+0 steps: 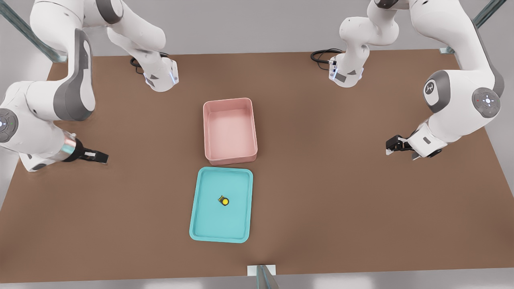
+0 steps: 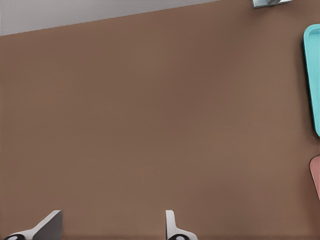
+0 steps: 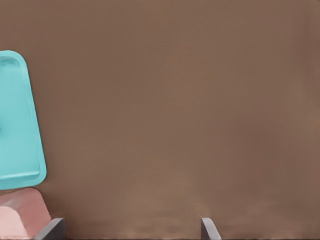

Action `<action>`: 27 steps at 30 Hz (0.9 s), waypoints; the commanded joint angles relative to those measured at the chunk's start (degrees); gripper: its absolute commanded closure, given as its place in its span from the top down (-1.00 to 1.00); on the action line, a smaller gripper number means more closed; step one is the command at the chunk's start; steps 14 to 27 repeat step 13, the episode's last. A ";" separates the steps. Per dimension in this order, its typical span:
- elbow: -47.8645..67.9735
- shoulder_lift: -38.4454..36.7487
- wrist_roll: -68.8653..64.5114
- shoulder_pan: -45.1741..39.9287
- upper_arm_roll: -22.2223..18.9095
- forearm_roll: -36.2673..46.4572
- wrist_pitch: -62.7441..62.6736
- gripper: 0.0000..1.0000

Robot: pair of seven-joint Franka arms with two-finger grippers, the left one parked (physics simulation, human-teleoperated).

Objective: The left arm remains still, and the right arm places the button from the box into the tray

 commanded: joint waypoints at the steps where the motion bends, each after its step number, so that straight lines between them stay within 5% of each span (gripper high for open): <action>1: -7.41 -5.13 -8.90 -0.38 0.60 2.80 2.92 1.00; 5: -2.67 -0.48 -8.20 3.93 0.77 2.45 2.83 1.00; 27: -2.67 0.05 -7.76 3.40 0.16 2.62 2.48 1.00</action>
